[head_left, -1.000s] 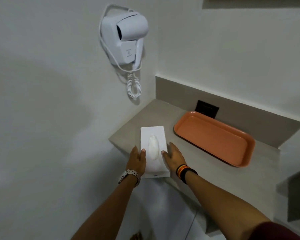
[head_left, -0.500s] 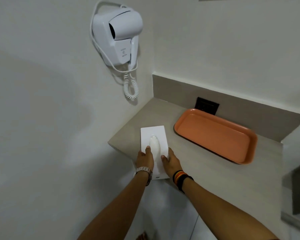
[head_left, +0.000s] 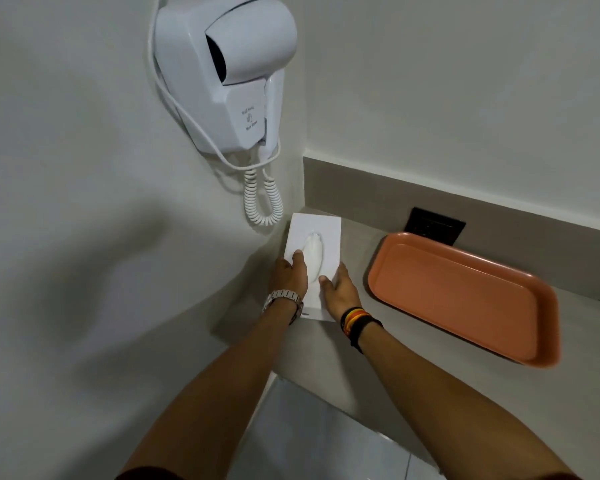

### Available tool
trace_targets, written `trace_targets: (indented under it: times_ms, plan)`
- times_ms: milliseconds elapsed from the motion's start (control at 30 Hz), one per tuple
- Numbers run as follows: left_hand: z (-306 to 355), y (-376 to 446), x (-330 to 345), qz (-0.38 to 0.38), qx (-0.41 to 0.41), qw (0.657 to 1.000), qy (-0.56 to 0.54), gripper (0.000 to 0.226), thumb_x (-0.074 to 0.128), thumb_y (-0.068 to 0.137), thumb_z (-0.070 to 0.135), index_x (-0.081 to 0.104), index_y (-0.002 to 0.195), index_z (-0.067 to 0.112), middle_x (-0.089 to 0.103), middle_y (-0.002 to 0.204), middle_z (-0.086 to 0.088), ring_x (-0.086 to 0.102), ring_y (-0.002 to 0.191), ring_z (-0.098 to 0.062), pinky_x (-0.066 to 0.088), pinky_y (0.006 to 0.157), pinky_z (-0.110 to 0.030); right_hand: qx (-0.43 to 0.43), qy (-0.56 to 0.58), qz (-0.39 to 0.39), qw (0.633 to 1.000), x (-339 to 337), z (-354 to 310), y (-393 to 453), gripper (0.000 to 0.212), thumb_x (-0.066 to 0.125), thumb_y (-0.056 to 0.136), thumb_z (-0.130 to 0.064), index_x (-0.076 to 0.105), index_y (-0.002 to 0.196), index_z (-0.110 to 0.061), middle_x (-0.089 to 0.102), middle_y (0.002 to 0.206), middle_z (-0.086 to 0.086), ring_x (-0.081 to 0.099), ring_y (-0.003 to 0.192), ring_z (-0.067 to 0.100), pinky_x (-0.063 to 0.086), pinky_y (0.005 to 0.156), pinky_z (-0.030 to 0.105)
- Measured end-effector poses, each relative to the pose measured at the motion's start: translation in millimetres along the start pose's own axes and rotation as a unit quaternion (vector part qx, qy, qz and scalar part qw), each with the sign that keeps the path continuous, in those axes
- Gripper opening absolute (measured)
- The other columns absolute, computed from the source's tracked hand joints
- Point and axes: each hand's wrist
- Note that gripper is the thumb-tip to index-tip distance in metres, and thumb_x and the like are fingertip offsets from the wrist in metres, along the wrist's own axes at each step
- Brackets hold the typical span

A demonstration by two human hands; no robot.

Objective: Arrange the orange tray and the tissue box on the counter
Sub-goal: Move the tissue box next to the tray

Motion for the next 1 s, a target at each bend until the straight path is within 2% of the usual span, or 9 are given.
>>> trace_targets:
  times_ms: [133, 267, 367, 467, 567, 700, 767, 833, 1000]
  plan:
    - [0.7, 41.9, 1.8, -0.004, 0.001, 0.999, 0.034, 0.068, 0.032, 0.096, 0.054, 0.048, 0.142, 0.007, 0.053, 0.146, -0.015, 0.053, 0.129, -0.036, 0.041, 0.102, -0.043, 0.027, 0.008, 0.017, 0.999, 22.6, 1.5, 30.9, 0.046, 0.047, 0.104, -0.018, 0.035, 0.147, -0.011, 0.054, 0.145, 0.010, 0.052, 0.130, 0.030, 0.041, 0.106, 0.034]
    - [-8.7, 67.7, 4.6, -0.035, -0.002, 0.999, 0.041, 0.068, 0.030, 0.098, 0.053, 0.042, 0.148, 0.009, 0.047, 0.152, -0.015, 0.048, 0.135, -0.036, 0.038, 0.108, -0.047, 0.040, 0.010, 0.027, 0.999, 36.0, 10.3, 50.1, 0.048, 0.048, 0.104, -0.018, 0.033, 0.149, -0.011, 0.050, 0.149, 0.010, 0.049, 0.135, 0.032, 0.039, 0.113, 0.039]
    - [-13.2, 75.7, 5.2, -0.023, 0.023, 0.998, 0.058, 0.063, 0.030, 0.101, 0.047, 0.040, 0.149, 0.008, 0.046, 0.153, -0.016, 0.047, 0.137, -0.036, 0.039, 0.110, -0.048, 0.026, 0.016, 0.021, 0.999, 37.5, 13.2, 53.7, 0.054, 0.049, 0.103, -0.024, 0.030, 0.153, -0.014, 0.049, 0.151, 0.007, 0.048, 0.136, 0.028, 0.037, 0.111, 0.034]
    - [-21.4, 69.0, 8.5, 0.002, 0.124, 0.982, 0.139, 0.059, 0.031, 0.104, 0.040, 0.033, 0.154, 0.009, 0.038, 0.159, -0.015, 0.038, 0.145, -0.034, 0.033, 0.118, -0.048, 0.002, 0.013, 0.014, 1.000, 32.9, 21.9, 40.6, 0.062, 0.047, 0.103, -0.039, 0.025, 0.157, -0.018, 0.041, 0.157, 0.001, 0.043, 0.138, 0.015, 0.031, 0.109, 0.024]
    - [-47.2, 45.5, 11.6, 0.005, 0.245, 0.935, 0.256, 0.061, 0.030, 0.104, 0.038, 0.020, 0.159, 0.013, 0.016, 0.168, -0.011, 0.015, 0.155, -0.030, 0.014, 0.126, -0.047, -0.048, -0.109, 0.032, 0.992, 18.3, 48.0, 6.9, 0.061, 0.037, 0.105, -0.046, 0.026, 0.158, -0.017, 0.029, 0.164, 0.002, 0.029, 0.150, 0.018, 0.019, 0.119, 0.025]
    - [-100.0, -6.5, 25.0, -0.019, 0.371, 0.866, 0.336, 0.065, 0.031, 0.102, 0.038, 0.016, 0.160, 0.012, 0.005, 0.169, -0.010, 0.000, 0.157, -0.027, -0.003, 0.127, -0.045, -0.151, -0.343, 0.046, 0.926, -9.6, 95.8, -39.4, 0.052, 0.033, 0.106, -0.036, 0.032, 0.156, -0.018, 0.026, 0.166, 0.006, 0.020, 0.154, 0.023, 0.013, 0.126, 0.047]
    - [-116.4, -26.5, 36.1, -0.034, 0.386, 0.852, 0.352, 0.069, 0.031, 0.101, 0.038, 0.008, 0.160, 0.010, -0.002, 0.169, -0.010, -0.008, 0.156, -0.025, -0.005, 0.126, -0.043, -0.153, -0.415, 0.029, 0.896, -20.3, 112.0, -53.3, 0.057, 0.032, 0.105, -0.041, 0.025, 0.158, -0.021, 0.015, 0.168, 0.007, 0.009, 0.156, 0.025, 0.006, 0.125, 0.054]
    - [-120.7, -37.9, 44.6, -0.037, 0.371, 0.855, 0.361, 0.074, 0.031, 0.100, 0.040, 0.000, 0.160, 0.008, -0.011, 0.168, -0.011, -0.015, 0.155, -0.024, -0.010, 0.125, -0.039, -0.137, -0.459, 0.001, 0.878, -27.6, 123.2, -60.6, 0.063, 0.027, 0.104, -0.049, 0.017, 0.160, -0.023, 0.006, 0.169, 0.008, 0.002, 0.157, 0.026, -0.001, 0.124, 0.057]
    - [-114.1, -44.9, 49.1, -0.043, 0.341, 0.851, 0.396, 0.082, 0.035, 0.099, 0.044, -0.007, 0.158, 0.007, -0.017, 0.167, -0.011, -0.017, 0.155, -0.026, -0.009, 0.125, -0.042, -0.118, -0.487, -0.029, 0.865, -35.1, 133.8, -62.3, 0.069, 0.014, 0.100, -0.060, 0.009, 0.161, -0.027, 0.002, 0.170, 0.007, -0.002, 0.157, 0.024, -0.006, 0.124, 0.056]
Point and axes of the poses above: each hand's wrist, its own y-axis towards the middle knuckle, its own x-axis out of the palm, z = x × y
